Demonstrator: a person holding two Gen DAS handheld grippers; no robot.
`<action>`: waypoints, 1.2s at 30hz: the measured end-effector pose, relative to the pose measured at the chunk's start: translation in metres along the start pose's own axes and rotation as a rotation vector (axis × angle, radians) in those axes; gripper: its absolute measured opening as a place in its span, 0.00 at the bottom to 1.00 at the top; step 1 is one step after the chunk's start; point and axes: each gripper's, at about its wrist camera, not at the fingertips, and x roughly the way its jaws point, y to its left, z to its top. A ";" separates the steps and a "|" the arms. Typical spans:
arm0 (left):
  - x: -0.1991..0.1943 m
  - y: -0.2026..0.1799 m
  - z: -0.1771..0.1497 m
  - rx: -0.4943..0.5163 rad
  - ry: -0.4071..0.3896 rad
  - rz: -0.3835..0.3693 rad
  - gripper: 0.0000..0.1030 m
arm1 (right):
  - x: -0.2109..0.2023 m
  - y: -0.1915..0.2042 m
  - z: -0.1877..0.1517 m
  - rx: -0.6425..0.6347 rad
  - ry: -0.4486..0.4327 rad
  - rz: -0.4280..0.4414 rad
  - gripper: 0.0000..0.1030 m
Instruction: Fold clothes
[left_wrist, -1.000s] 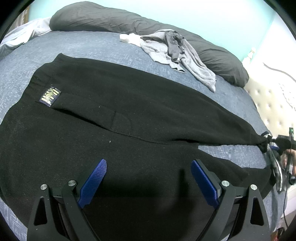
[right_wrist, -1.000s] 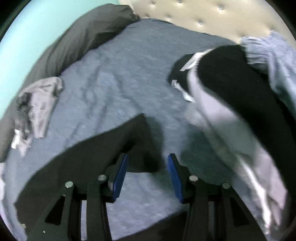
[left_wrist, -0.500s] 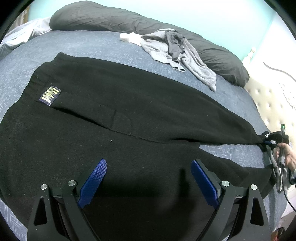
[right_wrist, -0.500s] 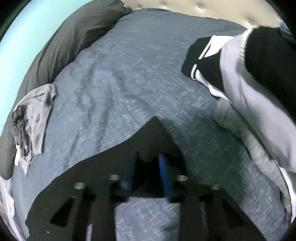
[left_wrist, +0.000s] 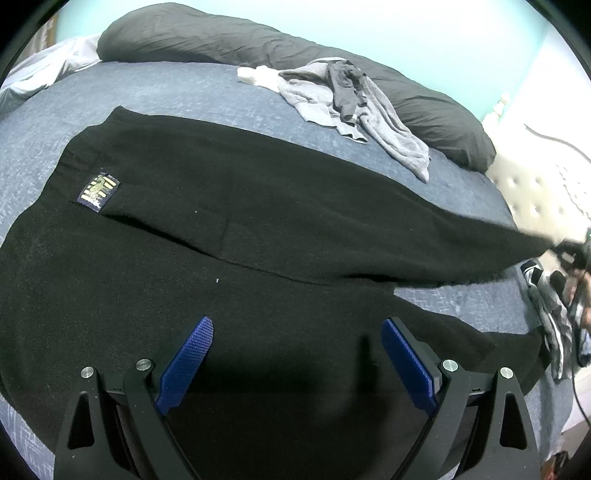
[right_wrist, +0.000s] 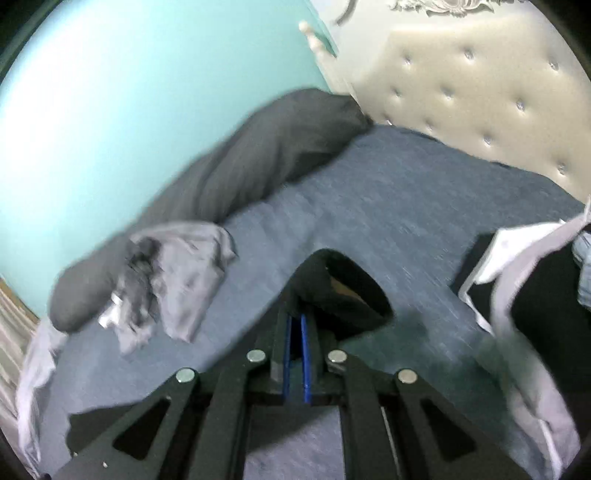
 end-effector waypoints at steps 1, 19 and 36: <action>0.000 0.000 0.000 0.001 0.000 -0.001 0.92 | 0.010 -0.010 -0.009 0.015 0.049 -0.039 0.04; 0.001 0.000 0.000 0.003 0.004 0.006 0.92 | 0.059 -0.057 -0.055 0.034 0.211 -0.196 0.04; 0.003 -0.005 -0.003 0.014 0.007 0.011 0.92 | 0.033 -0.060 -0.045 -0.016 0.172 -0.246 0.35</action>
